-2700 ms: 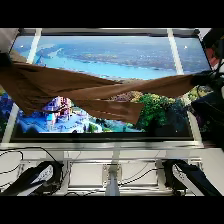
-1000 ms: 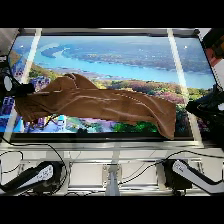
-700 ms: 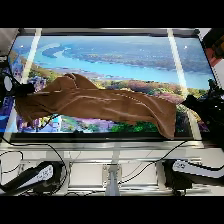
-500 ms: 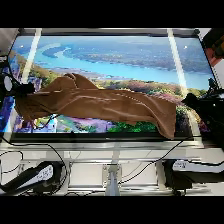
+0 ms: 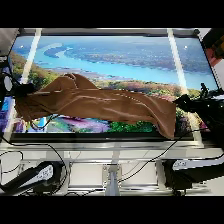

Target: Fold the clothes and pants, and hang the long-sleeved shirts on hangers.

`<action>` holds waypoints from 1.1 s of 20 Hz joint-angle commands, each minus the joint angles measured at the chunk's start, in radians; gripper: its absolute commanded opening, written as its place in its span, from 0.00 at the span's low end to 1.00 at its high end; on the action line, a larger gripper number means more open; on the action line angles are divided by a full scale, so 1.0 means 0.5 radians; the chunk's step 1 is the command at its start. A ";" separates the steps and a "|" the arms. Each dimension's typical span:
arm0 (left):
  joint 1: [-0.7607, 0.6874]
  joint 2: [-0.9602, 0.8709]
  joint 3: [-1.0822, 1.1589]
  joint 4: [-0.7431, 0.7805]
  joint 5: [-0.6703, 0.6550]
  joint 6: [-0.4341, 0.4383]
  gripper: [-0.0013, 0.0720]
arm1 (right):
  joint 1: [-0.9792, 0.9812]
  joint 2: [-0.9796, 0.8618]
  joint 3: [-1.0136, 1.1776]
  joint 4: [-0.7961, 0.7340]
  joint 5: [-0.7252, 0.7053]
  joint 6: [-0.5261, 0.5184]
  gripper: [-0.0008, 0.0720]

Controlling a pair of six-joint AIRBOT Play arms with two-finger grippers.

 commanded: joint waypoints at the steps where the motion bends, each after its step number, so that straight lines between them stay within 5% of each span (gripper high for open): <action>1: 0.002 -0.001 -0.001 0.000 0.001 -0.001 0.08 | 0.004 -0.076 -0.002 0.046 0.031 -0.096 0.67; 6: 0.002 -0.001 -0.001 0.000 0.001 -0.006 0.08 | 0.140 -0.092 -0.002 0.034 0.031 -0.317 0.51; 9: 0.002 -0.001 -0.001 0.000 0.001 -0.006 0.08 | 0.191 -0.089 -0.001 0.031 -0.075 -0.333 0.19; 12: -0.004 0.000 0.000 -0.003 0.000 -0.005 0.08 | 0.194 -0.067 0.068 0.032 -0.065 -0.333 0.04; 16: -0.066 0.110 0.002 0.006 0.124 0.033 0.08 | 0.194 0.079 0.295 0.030 0.108 -0.417 0.03; 22: -0.051 0.611 0.005 0.024 0.663 0.032 0.08 | 0.195 0.541 0.571 0.032 -0.055 -0.542 0.03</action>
